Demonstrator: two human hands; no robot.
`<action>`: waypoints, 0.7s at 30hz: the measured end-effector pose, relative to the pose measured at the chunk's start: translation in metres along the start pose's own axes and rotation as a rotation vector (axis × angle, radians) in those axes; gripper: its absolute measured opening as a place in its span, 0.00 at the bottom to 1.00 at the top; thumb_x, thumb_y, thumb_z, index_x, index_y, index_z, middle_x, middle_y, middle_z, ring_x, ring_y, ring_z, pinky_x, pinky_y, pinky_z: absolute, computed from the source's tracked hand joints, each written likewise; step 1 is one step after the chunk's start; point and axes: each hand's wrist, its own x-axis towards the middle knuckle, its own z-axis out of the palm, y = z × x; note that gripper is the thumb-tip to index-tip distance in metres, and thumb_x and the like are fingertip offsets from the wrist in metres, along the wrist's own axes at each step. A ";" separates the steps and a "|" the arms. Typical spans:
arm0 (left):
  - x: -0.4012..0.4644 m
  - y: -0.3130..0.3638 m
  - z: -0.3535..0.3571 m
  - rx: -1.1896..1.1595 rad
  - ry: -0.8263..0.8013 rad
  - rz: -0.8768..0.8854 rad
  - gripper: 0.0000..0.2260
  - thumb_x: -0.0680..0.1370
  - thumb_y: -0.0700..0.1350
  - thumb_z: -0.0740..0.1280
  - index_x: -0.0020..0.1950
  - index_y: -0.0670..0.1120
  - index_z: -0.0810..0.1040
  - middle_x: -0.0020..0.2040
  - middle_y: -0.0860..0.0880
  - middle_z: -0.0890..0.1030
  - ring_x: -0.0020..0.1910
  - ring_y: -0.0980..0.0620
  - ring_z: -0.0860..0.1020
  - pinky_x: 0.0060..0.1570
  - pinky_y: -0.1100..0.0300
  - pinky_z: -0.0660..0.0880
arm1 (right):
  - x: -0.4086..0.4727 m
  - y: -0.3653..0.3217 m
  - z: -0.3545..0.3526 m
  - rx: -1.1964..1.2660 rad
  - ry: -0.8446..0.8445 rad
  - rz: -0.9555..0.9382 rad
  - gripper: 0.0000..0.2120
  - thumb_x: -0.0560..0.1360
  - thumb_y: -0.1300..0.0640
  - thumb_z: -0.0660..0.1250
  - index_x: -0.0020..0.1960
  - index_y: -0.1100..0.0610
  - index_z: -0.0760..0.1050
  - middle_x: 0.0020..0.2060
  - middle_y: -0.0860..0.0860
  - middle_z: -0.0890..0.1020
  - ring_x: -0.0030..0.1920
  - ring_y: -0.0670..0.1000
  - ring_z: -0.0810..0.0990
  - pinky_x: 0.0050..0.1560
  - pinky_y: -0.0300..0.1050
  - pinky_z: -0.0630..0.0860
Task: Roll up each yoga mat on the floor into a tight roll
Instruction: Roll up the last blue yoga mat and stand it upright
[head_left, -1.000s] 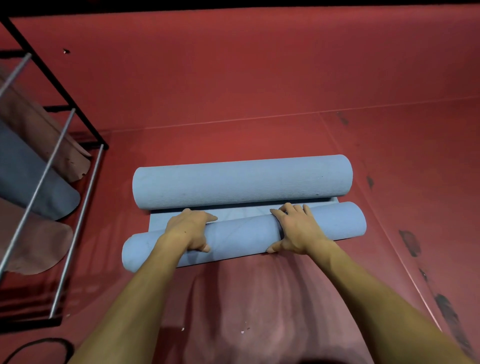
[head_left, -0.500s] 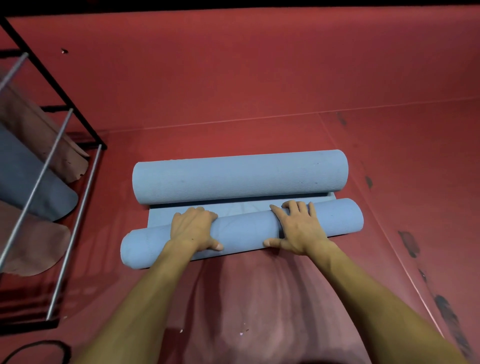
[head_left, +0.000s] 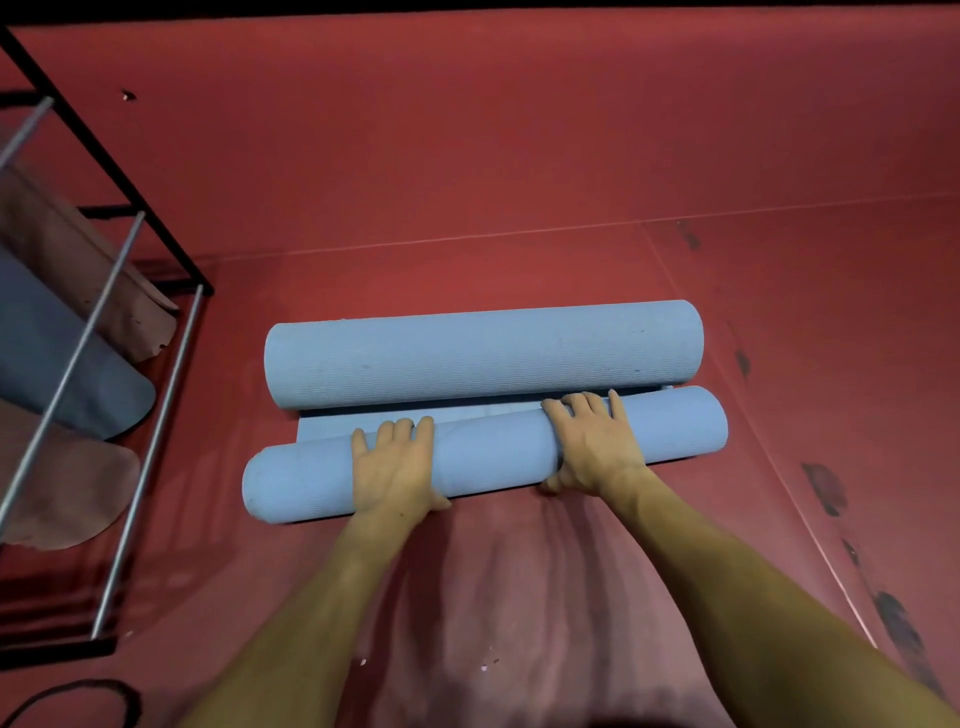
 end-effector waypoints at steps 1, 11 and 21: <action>0.000 0.000 0.002 0.002 0.035 0.006 0.43 0.61 0.68 0.77 0.71 0.55 0.67 0.64 0.54 0.75 0.66 0.49 0.72 0.68 0.43 0.62 | 0.000 0.002 0.000 -0.004 0.016 -0.008 0.54 0.57 0.30 0.78 0.76 0.48 0.62 0.67 0.51 0.72 0.71 0.57 0.68 0.80 0.64 0.51; -0.002 -0.021 -0.036 -0.150 -0.337 0.114 0.34 0.50 0.70 0.79 0.52 0.59 0.78 0.45 0.60 0.82 0.48 0.52 0.80 0.45 0.54 0.74 | -0.018 0.007 -0.019 0.131 -0.248 -0.055 0.51 0.52 0.28 0.80 0.63 0.52 0.64 0.56 0.50 0.80 0.57 0.57 0.80 0.62 0.54 0.72; -0.010 0.005 -0.040 0.017 -0.168 0.058 0.51 0.57 0.63 0.85 0.76 0.61 0.64 0.71 0.48 0.66 0.70 0.45 0.67 0.65 0.44 0.69 | -0.023 0.008 -0.030 0.130 -0.220 -0.022 0.60 0.58 0.24 0.77 0.82 0.47 0.60 0.83 0.57 0.36 0.82 0.65 0.35 0.81 0.65 0.42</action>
